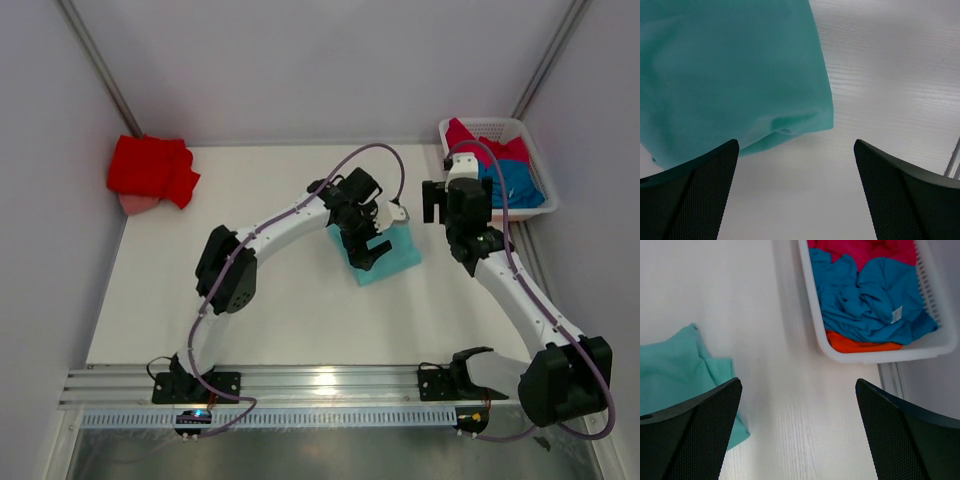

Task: Fold and stack the t-shirts
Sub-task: Fold the tshirt

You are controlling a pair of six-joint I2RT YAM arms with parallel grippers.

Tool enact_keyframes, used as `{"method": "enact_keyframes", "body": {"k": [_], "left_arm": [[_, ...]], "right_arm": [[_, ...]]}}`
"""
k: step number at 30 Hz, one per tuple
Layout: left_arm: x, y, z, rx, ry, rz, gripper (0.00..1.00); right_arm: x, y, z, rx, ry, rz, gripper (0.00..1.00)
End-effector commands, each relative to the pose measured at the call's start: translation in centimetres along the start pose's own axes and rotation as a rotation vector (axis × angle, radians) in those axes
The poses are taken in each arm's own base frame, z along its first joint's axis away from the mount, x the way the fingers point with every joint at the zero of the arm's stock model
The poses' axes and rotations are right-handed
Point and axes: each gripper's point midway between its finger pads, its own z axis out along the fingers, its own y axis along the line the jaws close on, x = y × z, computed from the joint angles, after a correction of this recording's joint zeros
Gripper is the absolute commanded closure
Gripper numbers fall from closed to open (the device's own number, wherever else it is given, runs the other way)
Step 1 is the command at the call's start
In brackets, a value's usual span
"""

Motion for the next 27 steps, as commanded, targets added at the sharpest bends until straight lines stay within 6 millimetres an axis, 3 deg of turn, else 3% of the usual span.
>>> {"method": "enact_keyframes", "body": {"k": [1,9,19,27], "left_arm": [[-3.8,-0.1,-1.9,-0.026,-0.149,0.046,0.01],[-2.8,-0.5,2.8,0.095,-0.139,0.05,0.01],[-1.1,-1.2,6.7,0.236,-0.087,0.023,0.01],[2.4,-1.4,4.7,0.185,0.068,0.009,0.01]], "right_arm": [[-3.0,-3.0,-0.7,0.16,-0.126,0.057,0.01],[-2.5,-3.2,-0.3,0.185,-0.102,0.045,0.01],[-2.4,-3.1,-0.1,0.177,-0.097,0.028,0.0],[-2.3,-2.7,-0.1,0.154,-0.09,0.017,0.01]]}}
